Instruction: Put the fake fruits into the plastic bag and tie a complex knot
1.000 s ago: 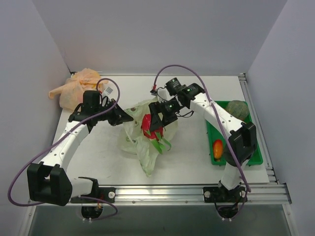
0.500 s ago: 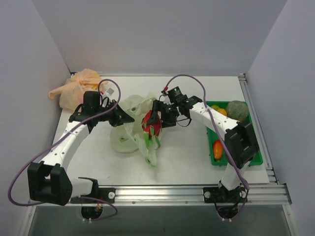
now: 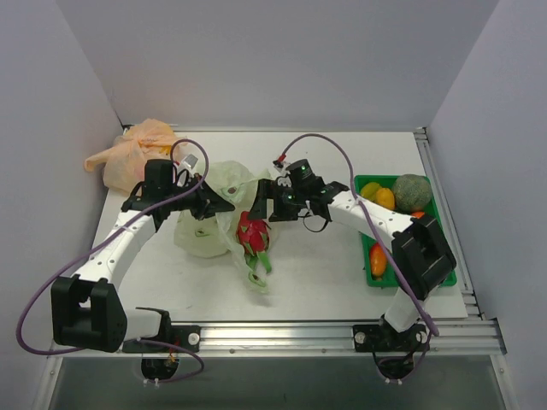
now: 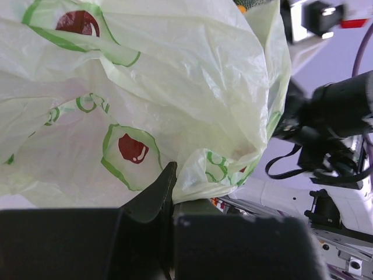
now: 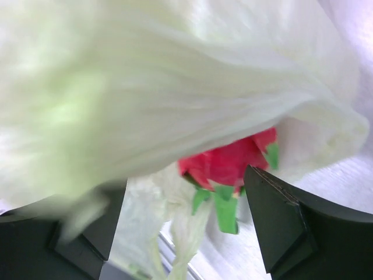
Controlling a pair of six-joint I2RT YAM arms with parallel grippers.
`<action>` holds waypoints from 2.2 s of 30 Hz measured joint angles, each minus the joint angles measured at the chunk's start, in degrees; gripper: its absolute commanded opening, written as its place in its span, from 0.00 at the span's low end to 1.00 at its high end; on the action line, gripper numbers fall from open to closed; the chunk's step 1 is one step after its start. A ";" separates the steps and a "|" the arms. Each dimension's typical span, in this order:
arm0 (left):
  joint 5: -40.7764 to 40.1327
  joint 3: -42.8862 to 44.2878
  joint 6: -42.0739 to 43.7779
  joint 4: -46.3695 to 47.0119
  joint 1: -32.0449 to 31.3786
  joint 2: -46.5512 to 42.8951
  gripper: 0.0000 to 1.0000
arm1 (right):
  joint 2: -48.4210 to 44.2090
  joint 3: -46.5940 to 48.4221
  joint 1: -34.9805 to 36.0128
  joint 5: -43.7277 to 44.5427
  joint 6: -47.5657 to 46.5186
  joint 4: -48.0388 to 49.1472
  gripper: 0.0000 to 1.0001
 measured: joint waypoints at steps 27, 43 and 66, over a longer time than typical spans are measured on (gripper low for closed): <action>2.10 -1.62 -1.20 2.19 1.57 -0.02 0.00 | 1.14 -18.86 -6.56 -9.86 4.59 12.57 0.49; 2.12 -0.28 0.33 2.01 3.80 -0.02 0.00 | -0.59 -19.71 -6.78 -17.55 16.85 31.10 0.00; -10.08 13.14 11.82 -9.73 5.66 -0.44 0.01 | -19.61 -19.80 -15.85 -32.13 5.01 9.14 0.00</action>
